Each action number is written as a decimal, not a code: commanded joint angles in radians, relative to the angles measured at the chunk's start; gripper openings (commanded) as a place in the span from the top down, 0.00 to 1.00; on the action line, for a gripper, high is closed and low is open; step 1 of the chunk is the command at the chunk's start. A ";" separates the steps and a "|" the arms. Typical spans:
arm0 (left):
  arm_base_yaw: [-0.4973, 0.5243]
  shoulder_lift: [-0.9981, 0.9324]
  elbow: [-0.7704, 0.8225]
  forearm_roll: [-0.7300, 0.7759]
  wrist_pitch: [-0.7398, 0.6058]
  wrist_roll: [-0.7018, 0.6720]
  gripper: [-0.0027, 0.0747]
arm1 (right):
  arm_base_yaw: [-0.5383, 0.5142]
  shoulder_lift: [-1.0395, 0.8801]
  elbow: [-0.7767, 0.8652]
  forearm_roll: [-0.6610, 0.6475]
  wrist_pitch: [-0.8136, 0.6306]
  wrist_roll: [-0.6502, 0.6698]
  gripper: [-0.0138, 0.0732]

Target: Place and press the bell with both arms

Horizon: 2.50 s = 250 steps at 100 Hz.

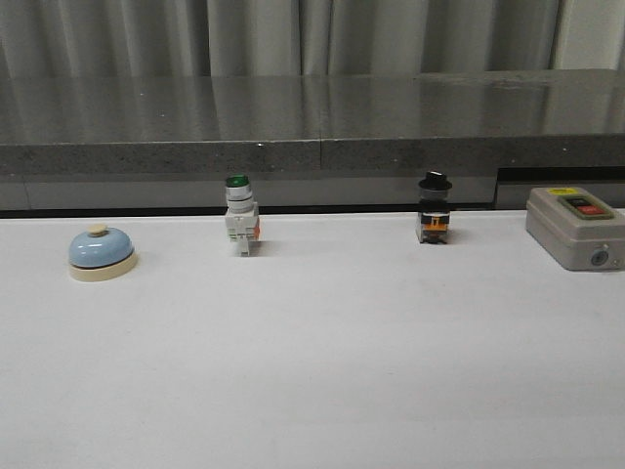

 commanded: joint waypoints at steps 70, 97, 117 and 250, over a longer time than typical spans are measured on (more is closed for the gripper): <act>-0.006 0.717 -0.473 -0.011 0.047 -0.006 0.78 | -0.007 0.008 -0.016 -0.001 -0.087 -0.004 0.91; -0.066 0.795 -0.473 -0.011 -0.079 -0.006 0.03 | -0.007 0.008 -0.016 -0.001 -0.087 -0.004 0.91; -0.123 0.903 -0.508 0.007 -0.099 -0.006 0.14 | -0.007 0.008 -0.016 -0.001 -0.087 -0.004 0.91; -0.155 1.388 -0.708 0.009 -0.054 -0.006 0.80 | -0.007 0.008 -0.016 -0.001 -0.087 -0.004 0.91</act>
